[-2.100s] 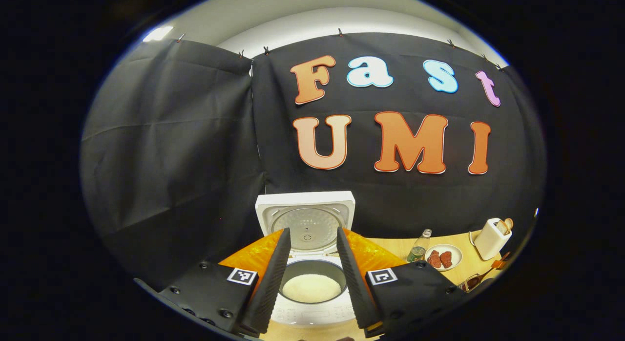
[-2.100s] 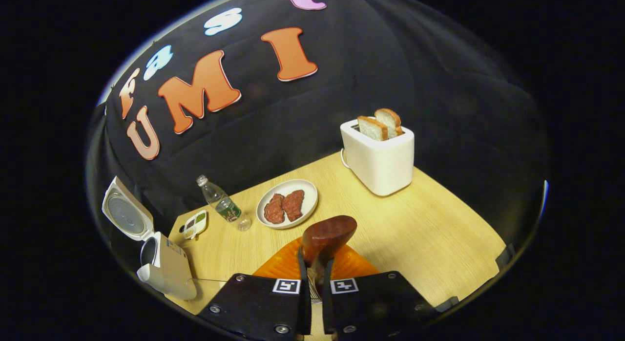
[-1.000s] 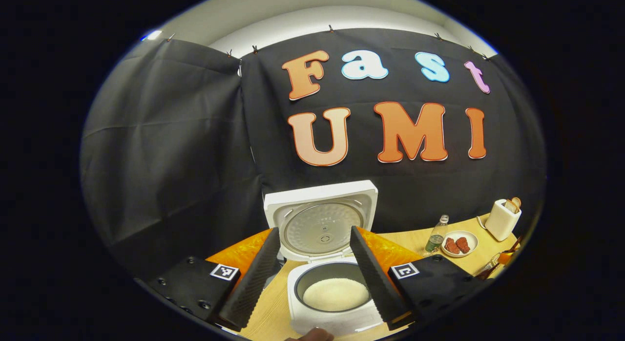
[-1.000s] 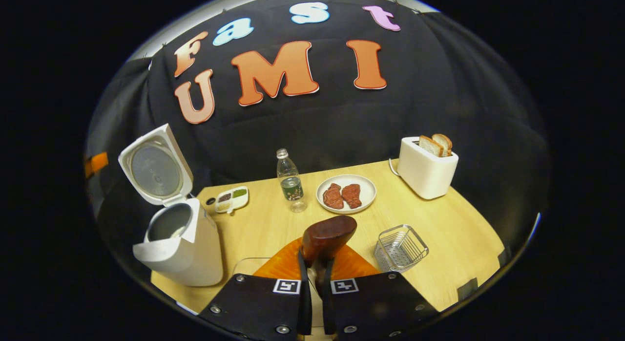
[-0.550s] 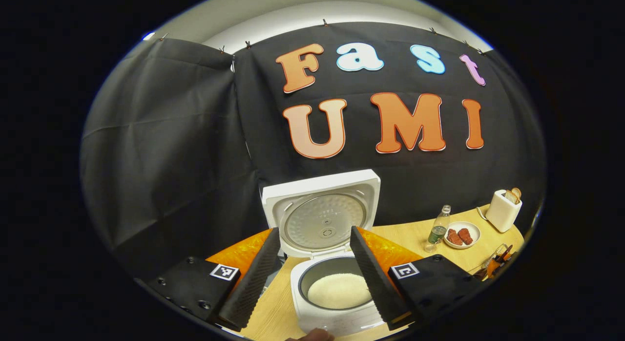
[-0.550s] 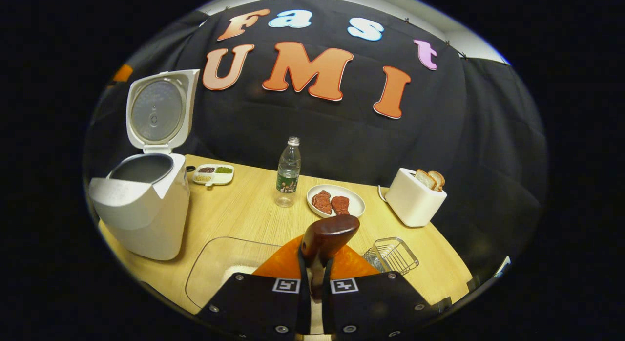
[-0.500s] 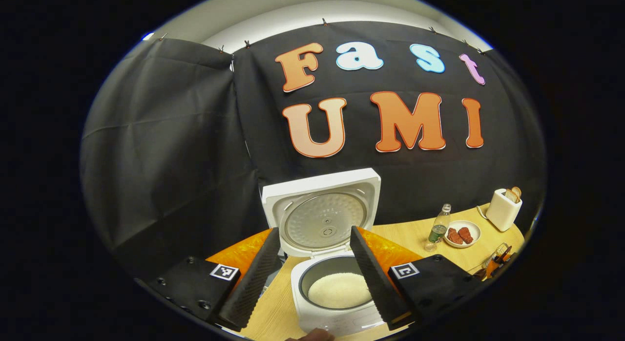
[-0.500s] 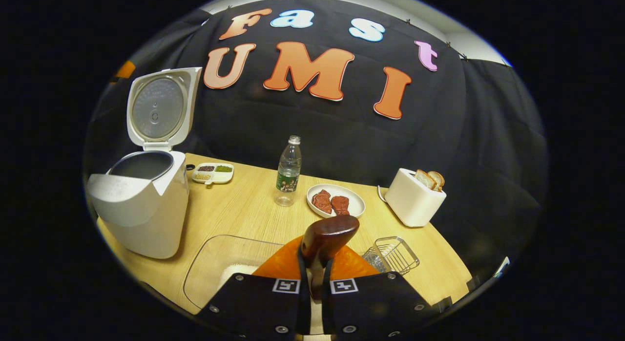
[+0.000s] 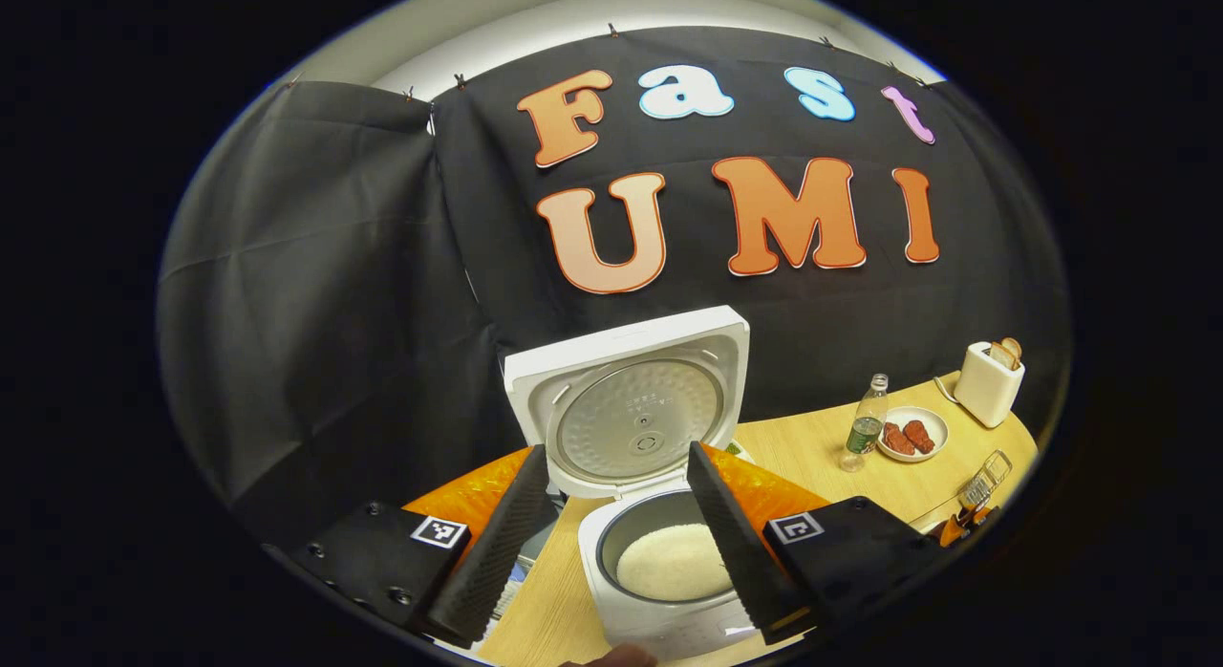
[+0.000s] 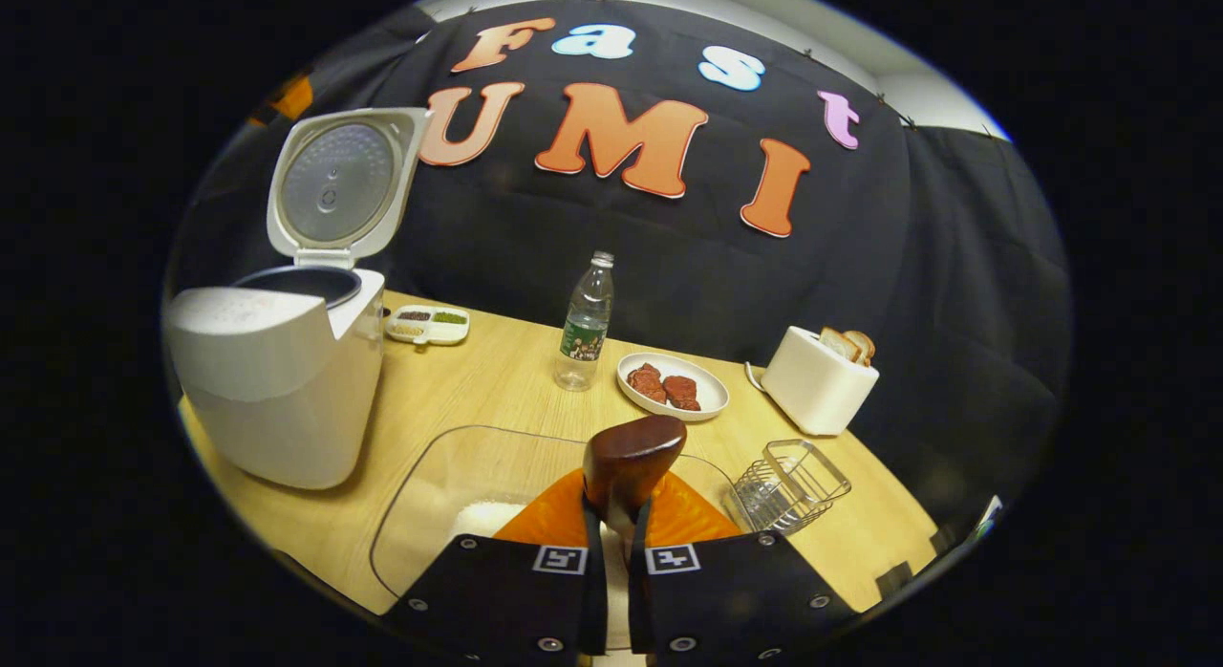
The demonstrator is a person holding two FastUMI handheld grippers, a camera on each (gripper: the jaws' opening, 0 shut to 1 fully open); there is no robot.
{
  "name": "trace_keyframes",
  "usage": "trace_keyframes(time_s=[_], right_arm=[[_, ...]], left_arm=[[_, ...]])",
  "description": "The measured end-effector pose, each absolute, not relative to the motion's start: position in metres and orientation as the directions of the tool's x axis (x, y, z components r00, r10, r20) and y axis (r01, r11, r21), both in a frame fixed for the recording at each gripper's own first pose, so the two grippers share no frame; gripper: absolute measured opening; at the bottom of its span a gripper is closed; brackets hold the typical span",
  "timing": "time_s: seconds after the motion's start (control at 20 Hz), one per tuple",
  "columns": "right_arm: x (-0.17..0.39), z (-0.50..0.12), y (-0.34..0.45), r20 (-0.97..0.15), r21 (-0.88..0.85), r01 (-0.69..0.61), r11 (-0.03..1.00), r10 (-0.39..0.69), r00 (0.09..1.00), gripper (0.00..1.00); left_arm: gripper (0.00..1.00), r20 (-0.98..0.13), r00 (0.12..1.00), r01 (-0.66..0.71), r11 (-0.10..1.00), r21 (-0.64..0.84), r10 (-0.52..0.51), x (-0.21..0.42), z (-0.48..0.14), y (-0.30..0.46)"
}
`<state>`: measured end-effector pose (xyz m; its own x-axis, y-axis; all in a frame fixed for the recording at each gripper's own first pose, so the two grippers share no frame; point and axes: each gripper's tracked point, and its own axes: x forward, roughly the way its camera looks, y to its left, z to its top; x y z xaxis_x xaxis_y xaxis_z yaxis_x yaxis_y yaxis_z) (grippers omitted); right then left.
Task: Close the left gripper, press the button to open the rice cooker; take a wooden spoon from the chopstick holder with the right hand, scoop a spoonful of rice and pour it into the rice cooker, then put the wooden spoon back into the chopstick holder.
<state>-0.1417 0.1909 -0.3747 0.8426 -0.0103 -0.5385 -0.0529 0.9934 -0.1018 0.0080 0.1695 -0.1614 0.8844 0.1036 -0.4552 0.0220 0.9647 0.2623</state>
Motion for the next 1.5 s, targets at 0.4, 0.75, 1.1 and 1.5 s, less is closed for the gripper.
trace_keyframes(time_s=[0.4, 0.75, 1.1, 1.5], right_arm=[[-0.153, -0.372, 0.235, -0.649, 0.256, -0.038, 0.966, 0.201, 0.734, 0.08], [-0.159, -0.383, 0.231, -0.728, 0.452, 0.066, 0.889, 0.325, 0.603, 0.08], [-0.168, -0.401, 0.206, -0.752, 0.619, 0.328, 0.713, 0.420, 0.508, 0.08], [-0.158, -0.391, 0.162, -0.648, 0.760, 0.530, 0.376, 0.485, 0.587, 0.08]], left_arm=[[0.94, -0.466, 0.877, 0.010, 0.966, 0.257, 0.115, 0.007, -0.168, 0.182], [0.94, -0.463, 0.878, -0.008, 0.970, 0.244, 0.124, 0.004, -0.169, 0.187], [0.99, -0.456, 0.881, -0.013, 0.972, 0.237, 0.123, 0.006, -0.170, 0.187], [0.99, -0.434, 0.893, -0.029, 0.976, 0.214, 0.121, 0.009, -0.165, 0.179]])
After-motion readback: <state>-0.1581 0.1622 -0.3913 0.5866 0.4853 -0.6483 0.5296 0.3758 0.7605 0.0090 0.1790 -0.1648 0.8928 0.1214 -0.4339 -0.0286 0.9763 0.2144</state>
